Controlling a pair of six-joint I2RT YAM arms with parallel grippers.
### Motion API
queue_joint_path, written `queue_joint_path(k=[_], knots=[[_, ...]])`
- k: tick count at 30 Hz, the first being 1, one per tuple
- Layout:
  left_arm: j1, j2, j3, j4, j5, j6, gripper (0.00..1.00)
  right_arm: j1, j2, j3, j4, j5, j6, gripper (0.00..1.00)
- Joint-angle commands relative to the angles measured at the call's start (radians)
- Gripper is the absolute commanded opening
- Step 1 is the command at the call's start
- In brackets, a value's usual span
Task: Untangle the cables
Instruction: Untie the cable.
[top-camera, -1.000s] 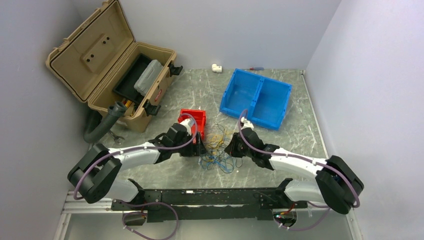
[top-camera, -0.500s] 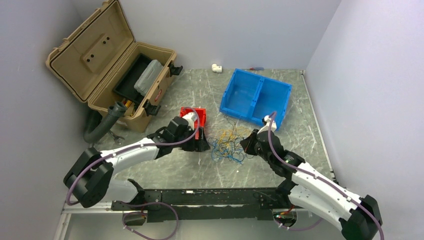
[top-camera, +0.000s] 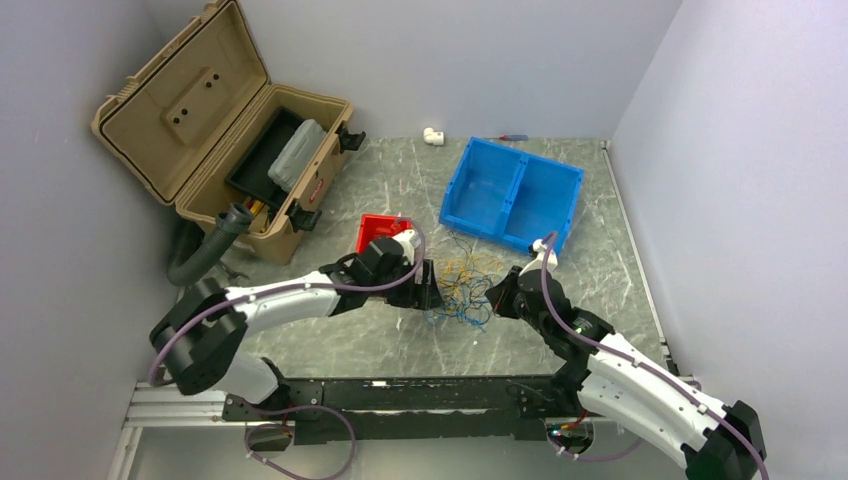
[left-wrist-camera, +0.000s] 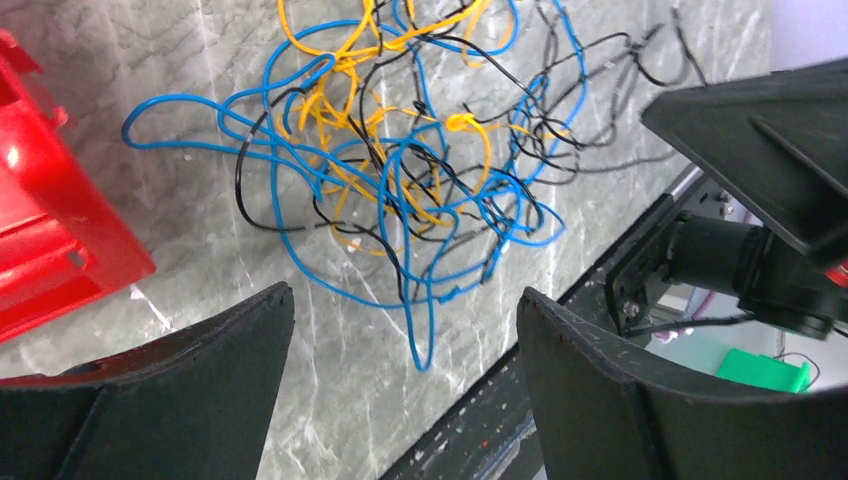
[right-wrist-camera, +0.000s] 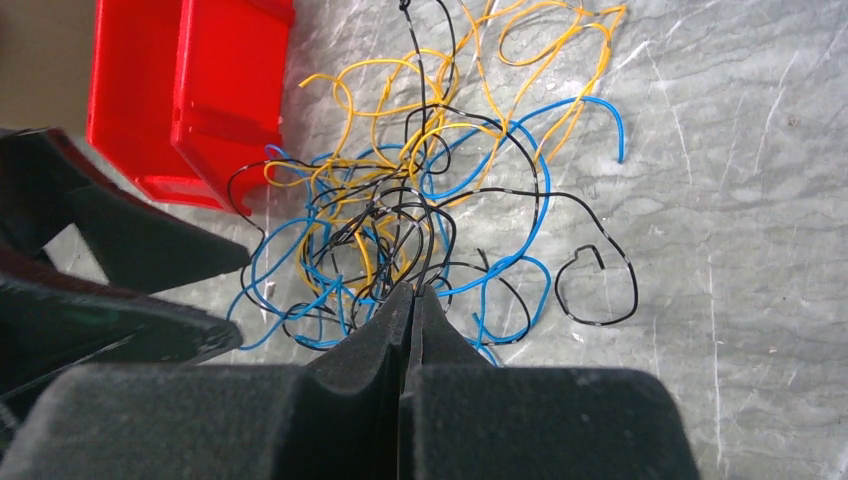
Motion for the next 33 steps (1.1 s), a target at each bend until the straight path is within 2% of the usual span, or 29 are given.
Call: queue_joint_path(k=[1, 5, 7, 9, 11, 13, 14, 16, 18, 23, 26, 33], knots=[[-0.006, 0.103, 0.073, 0.059, 0.023, -0.065, 0.84, -0.003, -0.024, -0.014, 0.017, 0.013, 0.014, 0.00], [-0.006, 0.201, 0.115, 0.083, 0.027, -0.102, 0.81, -0.003, -0.017, -0.018, 0.033, -0.004, 0.019, 0.00], [-0.006, 0.247, 0.139, 0.097, 0.030, -0.110, 0.76, -0.004, -0.012, -0.023, 0.041, -0.007, 0.024, 0.00], [-0.007, 0.273, 0.144, 0.133, 0.047, -0.116, 0.57, -0.002, -0.011, -0.023, 0.043, -0.005, 0.027, 0.00], [-0.009, 0.282, 0.141, 0.157, 0.053, -0.117, 0.31, -0.003, -0.014, -0.013, 0.012, 0.031, 0.037, 0.00], [-0.009, 0.267, 0.136, 0.143, 0.028, -0.096, 0.03, -0.004, -0.003, 0.025, -0.106, 0.154, 0.113, 0.00], [-0.009, 0.250, 0.133, 0.117, 0.007, -0.085, 0.00, -0.004, 0.010, 0.054, -0.208, 0.247, 0.177, 0.00], [-0.009, 0.205, 0.120, 0.078, -0.035, -0.052, 0.00, -0.010, 0.037, 0.114, -0.391, 0.412, 0.270, 0.00], [-0.008, 0.140, 0.087, 0.070, -0.048, -0.017, 0.00, -0.023, 0.044, 0.152, -0.486, 0.496, 0.329, 0.00], [-0.010, -0.044, -0.033, 0.047, -0.077, 0.035, 0.00, -0.074, 0.019, 0.242, -0.562, 0.560, 0.310, 0.00], [-0.011, -0.168, -0.095, 0.020, -0.093, 0.050, 0.00, -0.108, 0.016, 0.311, -0.584, 0.593, 0.239, 0.00], [-0.006, -0.359, -0.119, -0.214, -0.208, 0.075, 0.00, -0.224, 0.030, 0.392, -0.590, 0.641, 0.131, 0.00]])
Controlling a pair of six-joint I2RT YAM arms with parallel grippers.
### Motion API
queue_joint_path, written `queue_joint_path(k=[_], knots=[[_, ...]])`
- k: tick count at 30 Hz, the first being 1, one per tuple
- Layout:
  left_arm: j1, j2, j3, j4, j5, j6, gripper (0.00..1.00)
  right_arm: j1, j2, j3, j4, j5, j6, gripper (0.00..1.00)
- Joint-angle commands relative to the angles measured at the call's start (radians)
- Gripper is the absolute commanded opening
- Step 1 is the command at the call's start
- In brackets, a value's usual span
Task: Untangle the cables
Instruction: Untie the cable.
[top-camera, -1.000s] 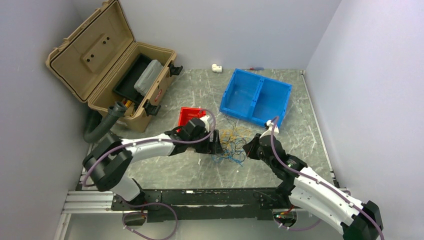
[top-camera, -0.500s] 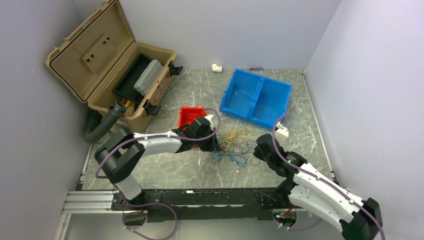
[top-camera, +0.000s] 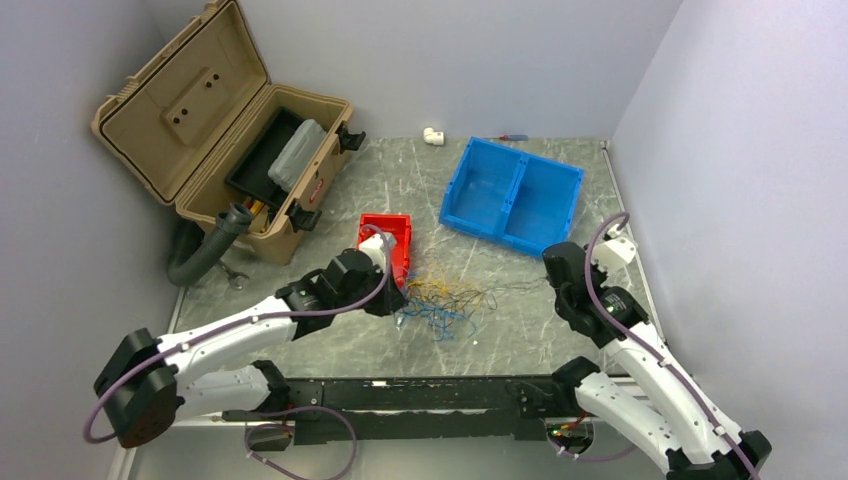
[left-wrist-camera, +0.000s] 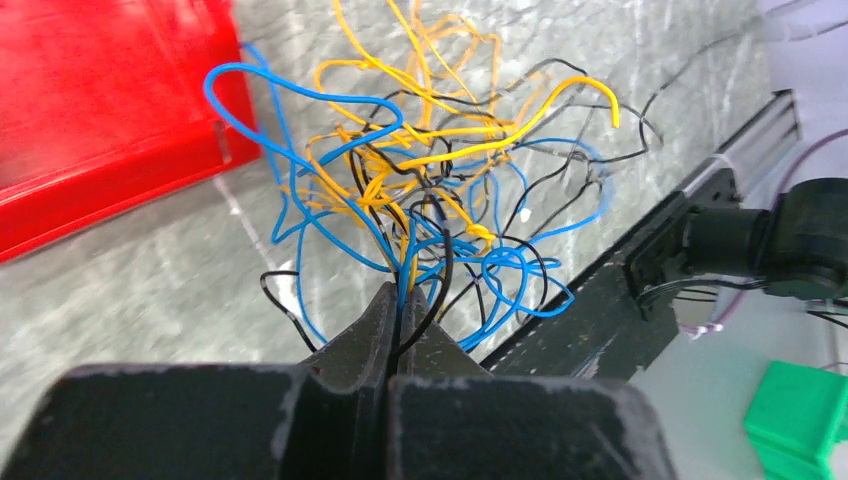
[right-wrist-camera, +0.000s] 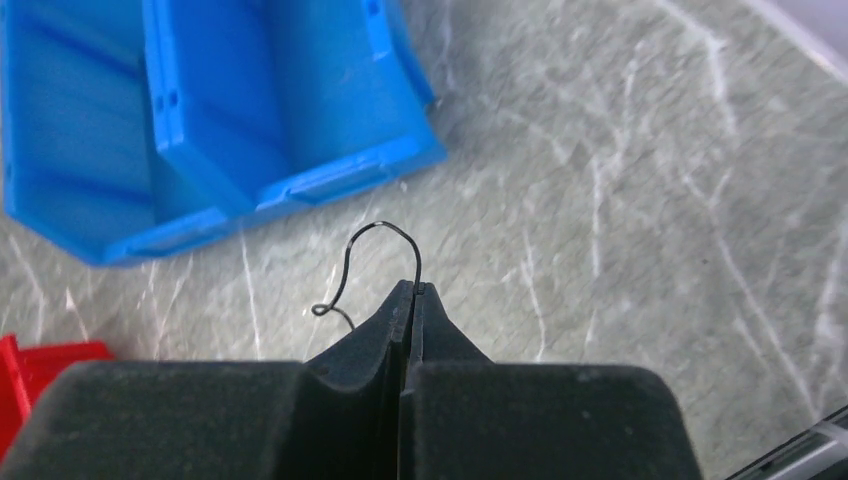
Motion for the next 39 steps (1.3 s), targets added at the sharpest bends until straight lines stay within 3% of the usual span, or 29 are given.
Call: queue_joint_path(k=[1, 9, 13, 17, 21, 25, 30, 39], knots=[[0.006, -0.103, 0.010, -0.177, -0.123, 0.043, 0.00, -0.068, -0.002, 0.048, -0.044, 0.081, -0.080, 0.00], [0.066, -0.230, 0.015, -0.316, -0.219, 0.015, 0.00, -0.108, -0.060, 0.054, -0.105, 0.138, -0.013, 0.00], [0.065, -0.213, 0.023, -0.315, -0.199, 0.038, 0.00, -0.108, -0.110, 0.046, -0.058, 0.139, -0.058, 0.00], [0.065, -0.207, 0.027, -0.386, -0.281, -0.011, 0.00, -0.108, -0.102, 0.093, -0.087, 0.190, -0.071, 0.00], [0.066, -0.253, -0.041, -0.237, -0.127, 0.036, 0.00, -0.108, -0.096, 0.079, 0.035, 0.042, -0.255, 0.00], [0.056, -0.202, -0.041, -0.151, -0.010, 0.076, 0.00, -0.108, -0.112, 0.025, 0.146, -0.164, -0.363, 0.00], [-0.013, -0.121, 0.006, -0.174, -0.014, 0.124, 0.00, -0.109, -0.159, 0.000, 0.274, -0.311, -0.455, 0.00], [-0.080, -0.049, 0.026, -0.103, 0.015, 0.137, 0.00, -0.108, -0.119, 0.132, 0.383, -0.431, -0.556, 0.00]])
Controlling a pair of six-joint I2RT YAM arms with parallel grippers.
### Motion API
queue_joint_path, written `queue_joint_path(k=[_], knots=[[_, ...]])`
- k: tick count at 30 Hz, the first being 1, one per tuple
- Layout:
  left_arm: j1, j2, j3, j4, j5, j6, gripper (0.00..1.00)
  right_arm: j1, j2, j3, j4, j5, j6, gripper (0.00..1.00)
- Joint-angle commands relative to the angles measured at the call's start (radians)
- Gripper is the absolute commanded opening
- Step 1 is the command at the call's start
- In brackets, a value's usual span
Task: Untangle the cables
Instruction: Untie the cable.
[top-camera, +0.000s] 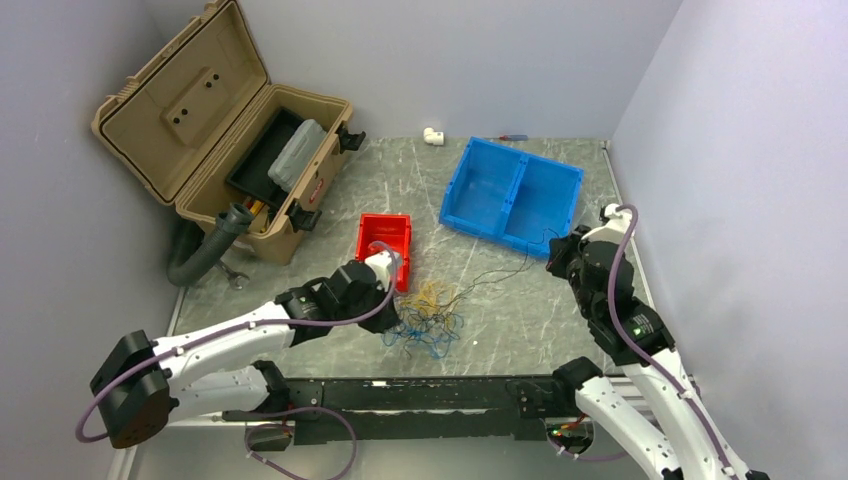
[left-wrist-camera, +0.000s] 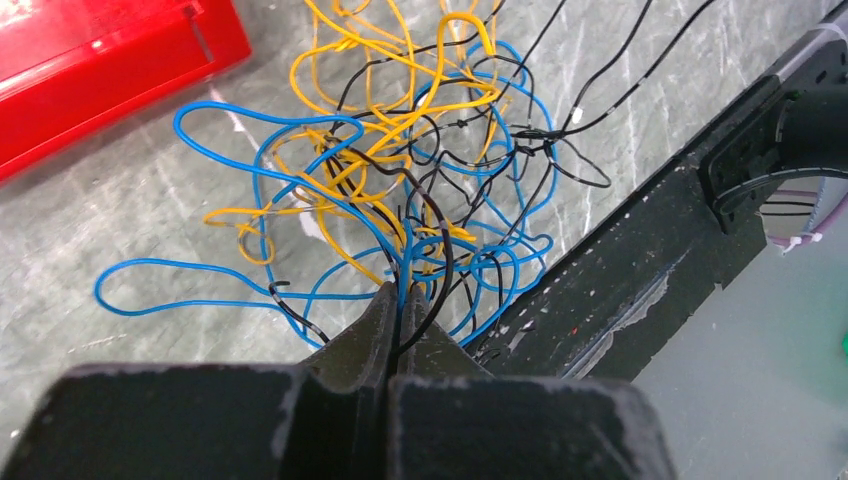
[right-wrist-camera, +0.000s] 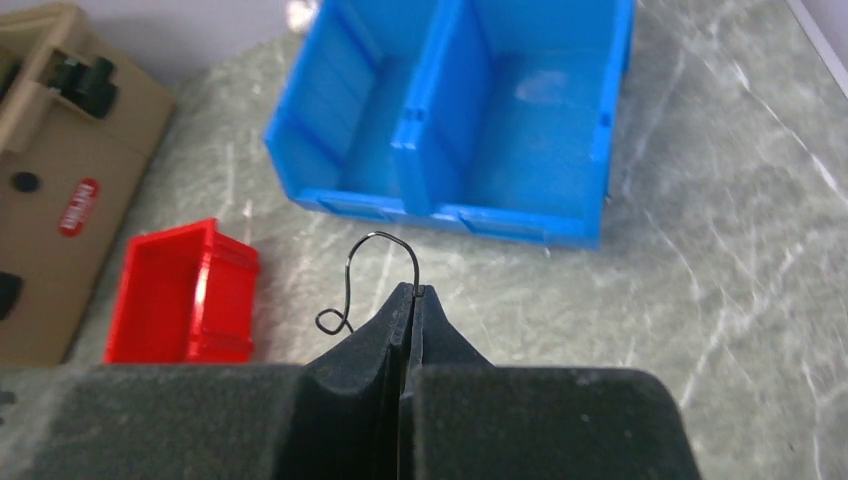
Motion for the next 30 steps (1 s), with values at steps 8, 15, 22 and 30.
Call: queue_joint_path(k=[8, 15, 22, 30], knots=[[-0.105, 0.142, 0.040, 0.168, 0.012, -0.047, 0.00, -0.003, 0.157, 0.354, 0.158, -0.047, -0.134, 0.00], [-0.176, 0.262, 0.022, 0.253, -0.008, -0.109, 0.00, -0.002, 0.270, 0.616, 0.212, -0.034, -0.172, 0.00], [-0.216, 0.364, -0.002, 0.353, -0.004, -0.156, 0.00, -0.002, 0.398, 0.893, 0.211, -0.009, -0.232, 0.00], [-0.230, 0.384, -0.003, 0.353, -0.030, -0.162, 0.00, -0.002, 0.463, 1.059, 0.214, 0.018, -0.267, 0.00]])
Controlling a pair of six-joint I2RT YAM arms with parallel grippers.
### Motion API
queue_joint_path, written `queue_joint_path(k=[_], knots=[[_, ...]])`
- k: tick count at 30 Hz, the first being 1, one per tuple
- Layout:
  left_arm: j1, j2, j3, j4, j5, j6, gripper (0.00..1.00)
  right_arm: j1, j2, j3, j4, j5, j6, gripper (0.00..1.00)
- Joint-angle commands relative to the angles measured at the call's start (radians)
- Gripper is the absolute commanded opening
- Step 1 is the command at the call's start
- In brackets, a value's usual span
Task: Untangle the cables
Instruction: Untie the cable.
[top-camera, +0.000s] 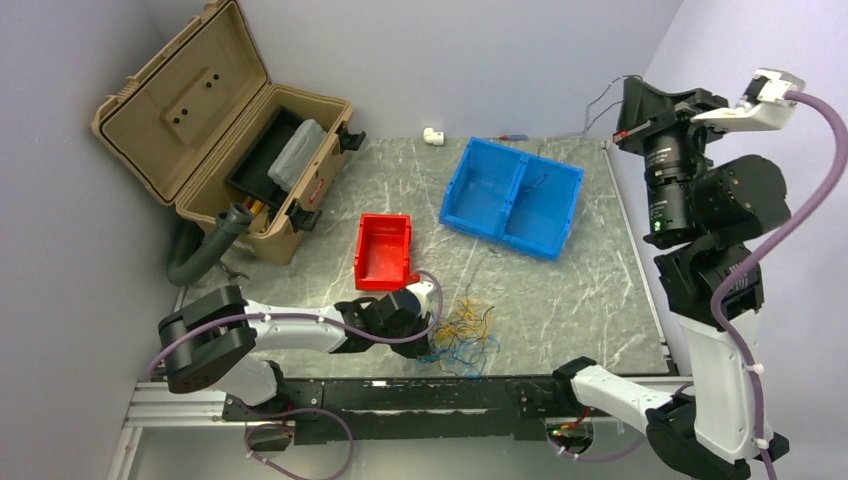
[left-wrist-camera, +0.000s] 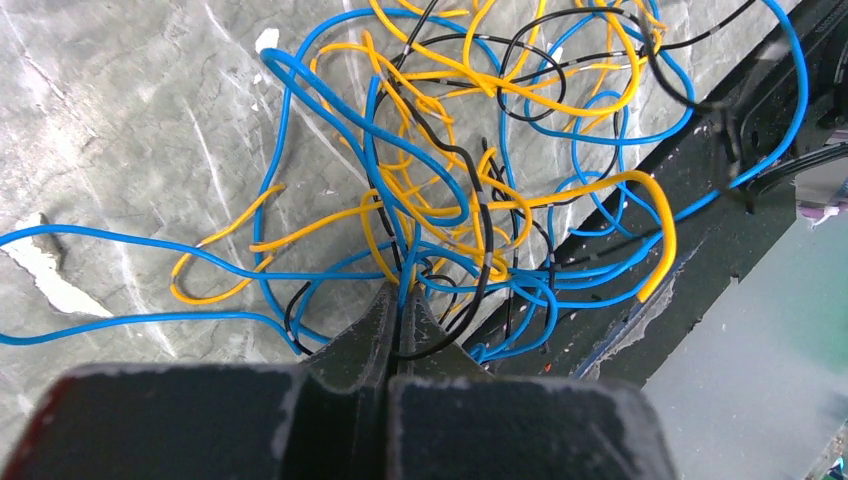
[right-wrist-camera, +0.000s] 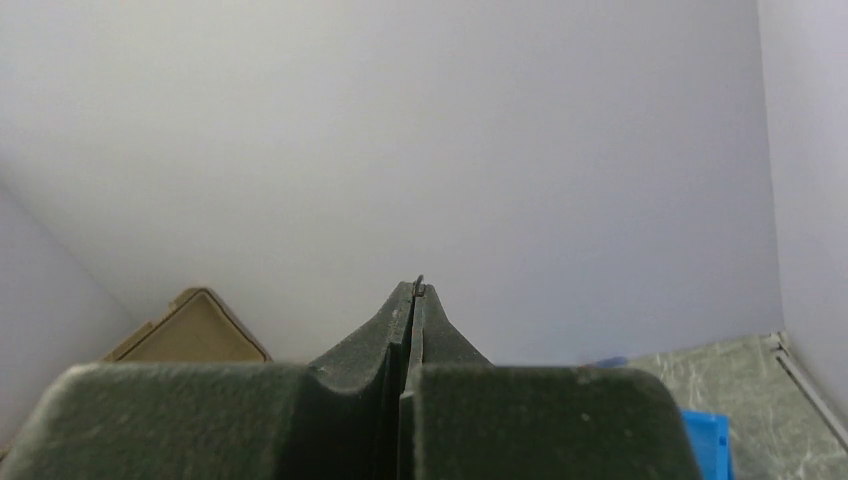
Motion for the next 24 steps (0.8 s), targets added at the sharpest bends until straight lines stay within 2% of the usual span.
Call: queue_joint_path(k=[1, 7, 10, 15, 17, 20, 24], knots=[[-0.008, -0.022, 0.002, 0.016, -0.036, -0.004, 0.00, -0.003, 0.011, 0.045, 0.044, 0.027, -0.039, 0.00], [-0.010, -0.096, -0.010, -0.076, -0.077, 0.015, 0.03, -0.002, 0.024, 0.052, 0.055, 0.060, -0.067, 0.00], [-0.010, -0.153, 0.013, -0.137, -0.118, 0.040, 0.19, -0.002, 0.012, 0.017, 0.051, 0.032, -0.040, 0.00], [-0.010, -0.297, 0.067, -0.262, -0.205, 0.093, 0.64, -0.003, -0.045, -0.092, 0.064, 0.008, 0.007, 0.00], [-0.010, -0.353, 0.095, -0.321, -0.241, 0.116, 0.76, -0.003, -0.058, -0.118, 0.055, -0.007, 0.019, 0.00], [-0.010, -0.413, 0.137, -0.373, -0.292, 0.160, 0.86, -0.002, -0.069, -0.148, 0.049, -0.026, 0.032, 0.00], [-0.008, -0.440, 0.178, -0.363, -0.333, 0.245, 0.90, -0.002, -0.077, -0.168, 0.043, -0.038, 0.044, 0.00]])
